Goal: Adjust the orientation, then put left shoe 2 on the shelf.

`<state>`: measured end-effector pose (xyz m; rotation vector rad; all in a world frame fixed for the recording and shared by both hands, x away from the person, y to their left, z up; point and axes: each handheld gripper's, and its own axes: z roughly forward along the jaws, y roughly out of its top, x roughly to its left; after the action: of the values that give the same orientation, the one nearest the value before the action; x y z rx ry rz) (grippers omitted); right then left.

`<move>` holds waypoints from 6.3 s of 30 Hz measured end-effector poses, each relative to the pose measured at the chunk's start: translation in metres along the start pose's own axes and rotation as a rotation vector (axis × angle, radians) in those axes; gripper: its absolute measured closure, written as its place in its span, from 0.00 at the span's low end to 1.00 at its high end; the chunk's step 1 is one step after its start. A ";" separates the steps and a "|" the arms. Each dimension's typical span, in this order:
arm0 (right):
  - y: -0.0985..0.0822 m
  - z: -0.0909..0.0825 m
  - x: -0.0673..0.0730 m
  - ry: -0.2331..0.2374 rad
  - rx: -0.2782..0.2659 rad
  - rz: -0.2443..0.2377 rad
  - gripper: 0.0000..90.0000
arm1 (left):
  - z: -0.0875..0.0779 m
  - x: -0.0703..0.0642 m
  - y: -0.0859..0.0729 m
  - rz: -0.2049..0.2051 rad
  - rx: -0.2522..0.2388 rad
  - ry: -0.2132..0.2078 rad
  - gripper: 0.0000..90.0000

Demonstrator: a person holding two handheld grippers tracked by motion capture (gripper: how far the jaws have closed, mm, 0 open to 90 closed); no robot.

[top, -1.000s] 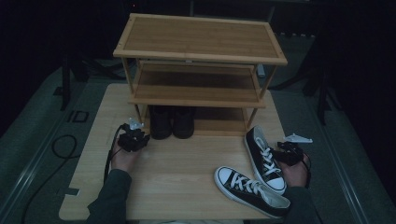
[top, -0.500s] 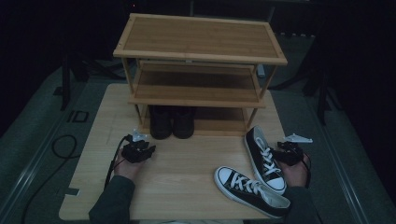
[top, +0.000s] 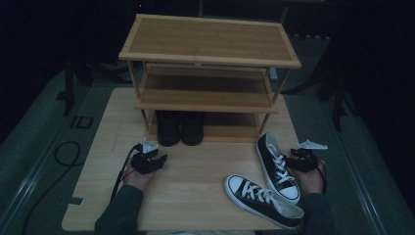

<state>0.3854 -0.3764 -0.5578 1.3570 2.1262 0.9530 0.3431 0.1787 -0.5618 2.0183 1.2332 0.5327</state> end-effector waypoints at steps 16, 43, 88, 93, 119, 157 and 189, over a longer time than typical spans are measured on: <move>0.013 -0.014 0.000 0.024 0.025 0.005 0.49 | 0.000 -0.002 0.000 0.004 0.002 -0.001 0.57; 0.049 -0.094 0.051 0.205 -0.003 -0.179 0.68 | -0.001 -0.004 -0.001 0.007 0.004 -0.002 0.55; 0.013 -0.122 0.122 0.409 0.144 -0.322 0.79 | -0.001 -0.005 -0.001 0.008 0.004 -0.001 0.54; 0.007 -0.124 0.125 0.367 0.197 -0.373 0.79 | -0.001 -0.005 -0.001 0.008 0.004 -0.001 0.54; 0.015 -0.110 0.142 0.379 0.197 -0.376 0.95 | -0.001 -0.005 -0.001 0.007 0.004 -0.002 0.53; 0.060 -0.044 0.186 0.356 0.165 -0.342 0.83 | -0.001 -0.006 -0.002 0.006 0.004 -0.005 0.53; 0.061 -0.037 0.185 0.358 0.247 -0.250 0.97 | -0.001 -0.006 -0.002 0.009 0.005 -0.004 0.52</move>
<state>0.3190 -0.2030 -0.4880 1.0481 2.6848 0.9067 0.3384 0.1744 -0.5620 2.0285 1.2247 0.5297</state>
